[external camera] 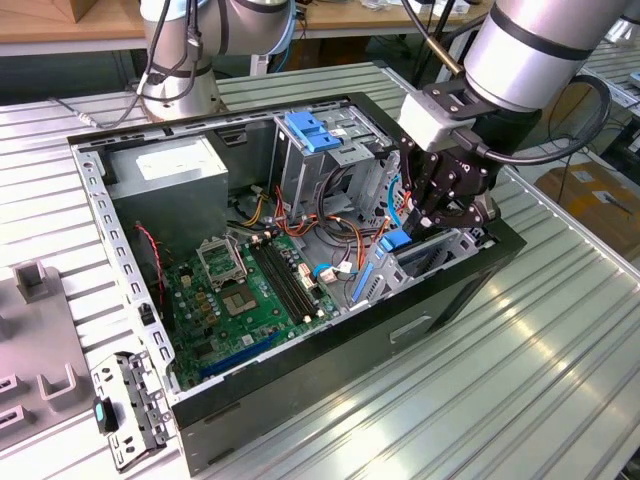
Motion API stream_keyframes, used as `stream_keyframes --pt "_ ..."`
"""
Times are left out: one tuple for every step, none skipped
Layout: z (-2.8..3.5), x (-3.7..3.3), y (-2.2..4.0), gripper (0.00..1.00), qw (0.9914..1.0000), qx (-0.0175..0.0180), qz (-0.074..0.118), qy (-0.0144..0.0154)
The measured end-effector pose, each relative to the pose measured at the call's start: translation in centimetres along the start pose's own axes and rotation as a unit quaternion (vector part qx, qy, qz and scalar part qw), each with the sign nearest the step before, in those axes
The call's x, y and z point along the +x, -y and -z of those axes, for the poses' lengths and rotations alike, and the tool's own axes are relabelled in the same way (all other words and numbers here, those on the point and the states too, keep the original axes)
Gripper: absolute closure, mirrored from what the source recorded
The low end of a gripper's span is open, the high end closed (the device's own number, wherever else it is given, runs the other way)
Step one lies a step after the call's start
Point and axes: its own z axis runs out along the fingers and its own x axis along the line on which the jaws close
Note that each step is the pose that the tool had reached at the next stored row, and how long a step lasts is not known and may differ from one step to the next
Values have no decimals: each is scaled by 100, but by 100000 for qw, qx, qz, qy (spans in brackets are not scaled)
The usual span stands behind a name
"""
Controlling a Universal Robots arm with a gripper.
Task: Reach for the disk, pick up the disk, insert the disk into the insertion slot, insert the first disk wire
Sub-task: 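Insert the disk into the insertion slot, then insert the first disk wire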
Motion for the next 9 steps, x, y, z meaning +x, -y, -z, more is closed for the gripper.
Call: stream_keyframes --pt "0 0 0 89 100000 -2 0 1" --pt "-1 0 0 89 100000 -2 1 19" --pt "-1 0 0 89 100000 -2 0 28" --pt "-1 0 0 89 100000 -1 0 31" --pt "-1 0 0 89 100000 -1 1 33" --pt "-2 0 0 89 100000 -7 0 40" --pt "-2 0 0 89 100000 2 0 44" --pt "-2 0 0 89 100000 0 0 48" --pt "-2 0 0 89 100000 -1 0 48"
